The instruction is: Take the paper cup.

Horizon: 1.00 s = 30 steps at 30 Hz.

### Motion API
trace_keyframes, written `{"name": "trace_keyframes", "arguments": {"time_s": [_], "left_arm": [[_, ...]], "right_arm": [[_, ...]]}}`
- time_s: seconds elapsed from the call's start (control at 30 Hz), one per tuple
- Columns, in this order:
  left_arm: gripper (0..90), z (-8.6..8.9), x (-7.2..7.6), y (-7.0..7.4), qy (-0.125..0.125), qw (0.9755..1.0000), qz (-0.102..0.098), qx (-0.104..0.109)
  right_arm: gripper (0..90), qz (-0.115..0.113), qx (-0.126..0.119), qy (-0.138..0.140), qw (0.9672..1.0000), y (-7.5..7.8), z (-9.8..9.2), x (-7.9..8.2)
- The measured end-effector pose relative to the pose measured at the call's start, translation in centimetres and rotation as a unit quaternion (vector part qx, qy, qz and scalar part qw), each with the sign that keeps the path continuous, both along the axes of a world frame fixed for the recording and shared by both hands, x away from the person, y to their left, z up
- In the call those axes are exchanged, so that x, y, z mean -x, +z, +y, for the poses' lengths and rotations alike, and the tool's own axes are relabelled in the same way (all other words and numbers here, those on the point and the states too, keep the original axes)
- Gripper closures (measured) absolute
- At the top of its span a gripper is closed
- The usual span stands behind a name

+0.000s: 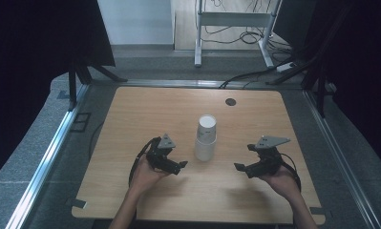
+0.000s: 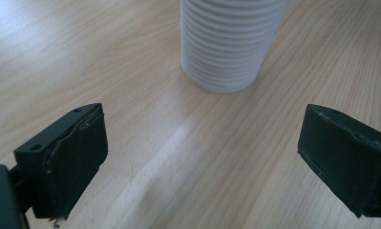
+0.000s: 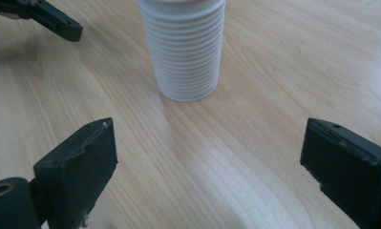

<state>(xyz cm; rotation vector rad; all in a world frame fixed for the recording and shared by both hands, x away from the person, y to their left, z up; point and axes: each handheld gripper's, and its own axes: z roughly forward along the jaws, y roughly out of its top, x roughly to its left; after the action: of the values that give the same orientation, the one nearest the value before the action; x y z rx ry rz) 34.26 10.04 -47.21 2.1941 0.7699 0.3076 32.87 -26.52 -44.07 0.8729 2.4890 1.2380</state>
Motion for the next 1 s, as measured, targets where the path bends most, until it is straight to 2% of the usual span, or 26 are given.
{"name": "trace_keyframes", "arguments": {"time_s": [0.37, 0.57, 1.0], "left_arm": [[5.0, -2.0, -1.5, 1.1, -0.025, 0.9996, -0.014, 0.007], [5.8, -3.1, -2.1, 1.6, -0.039, 0.999, -0.023, 0.002], [6.1, -4.6, -3.4, 2.1, -0.052, 0.9984, -0.018, 0.014]], "right_arm": [[5.0, -0.001, 0.005, 0.021, 0.9998, 1.5, 1.6, -1.4], [4.9, -0.003, -0.001, 0.033, 0.9994, 2.2, 2.5, -2.0], [6.6, -0.011, -0.004, 0.046, 0.9989, 3.8, 4.0, -3.1]]}}
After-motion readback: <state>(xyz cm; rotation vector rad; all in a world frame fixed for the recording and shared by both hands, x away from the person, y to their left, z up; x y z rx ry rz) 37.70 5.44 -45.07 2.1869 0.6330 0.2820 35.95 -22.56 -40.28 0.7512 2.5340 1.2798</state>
